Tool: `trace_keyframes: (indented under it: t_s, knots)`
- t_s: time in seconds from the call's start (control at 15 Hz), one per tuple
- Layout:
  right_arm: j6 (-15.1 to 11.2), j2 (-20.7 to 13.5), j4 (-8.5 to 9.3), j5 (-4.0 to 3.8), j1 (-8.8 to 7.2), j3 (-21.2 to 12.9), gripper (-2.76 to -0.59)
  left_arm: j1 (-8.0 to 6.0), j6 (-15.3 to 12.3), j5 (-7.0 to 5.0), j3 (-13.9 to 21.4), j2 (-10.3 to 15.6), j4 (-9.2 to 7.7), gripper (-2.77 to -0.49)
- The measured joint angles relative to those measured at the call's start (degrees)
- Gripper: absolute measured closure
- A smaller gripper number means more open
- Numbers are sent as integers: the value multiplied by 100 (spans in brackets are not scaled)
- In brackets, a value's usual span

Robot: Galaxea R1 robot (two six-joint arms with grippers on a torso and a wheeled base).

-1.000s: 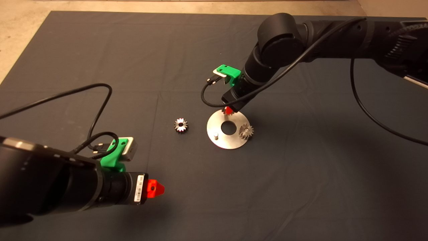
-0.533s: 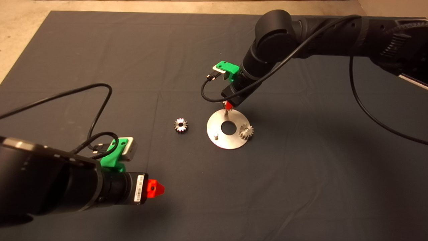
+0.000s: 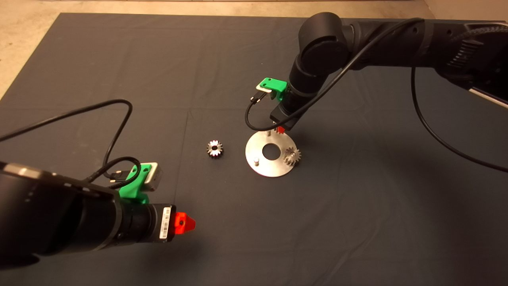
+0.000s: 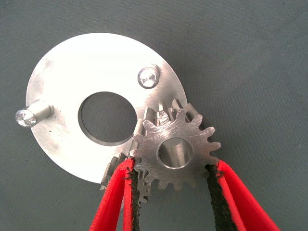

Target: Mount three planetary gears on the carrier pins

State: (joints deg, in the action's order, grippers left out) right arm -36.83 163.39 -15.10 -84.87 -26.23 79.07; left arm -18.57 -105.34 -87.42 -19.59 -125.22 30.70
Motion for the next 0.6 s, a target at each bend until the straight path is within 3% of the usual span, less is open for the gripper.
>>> trace_keyframes:
  t_s: [0.2,0.33,0.4,0.6]
  knots:
    - [0,57,-11,6,4,1,-78,0,0,1,0,0,0,-275]
    - [0,105,-14,52,5,-8,-78,0,0,2,0,4,0,-275]
    - [0,151,-89,43,36,-5,-78,0,0,-3,0,15,1,-275]
    - [0,315,-288,74,285,-4,-78,0,0,-1,0,15,0,-275]
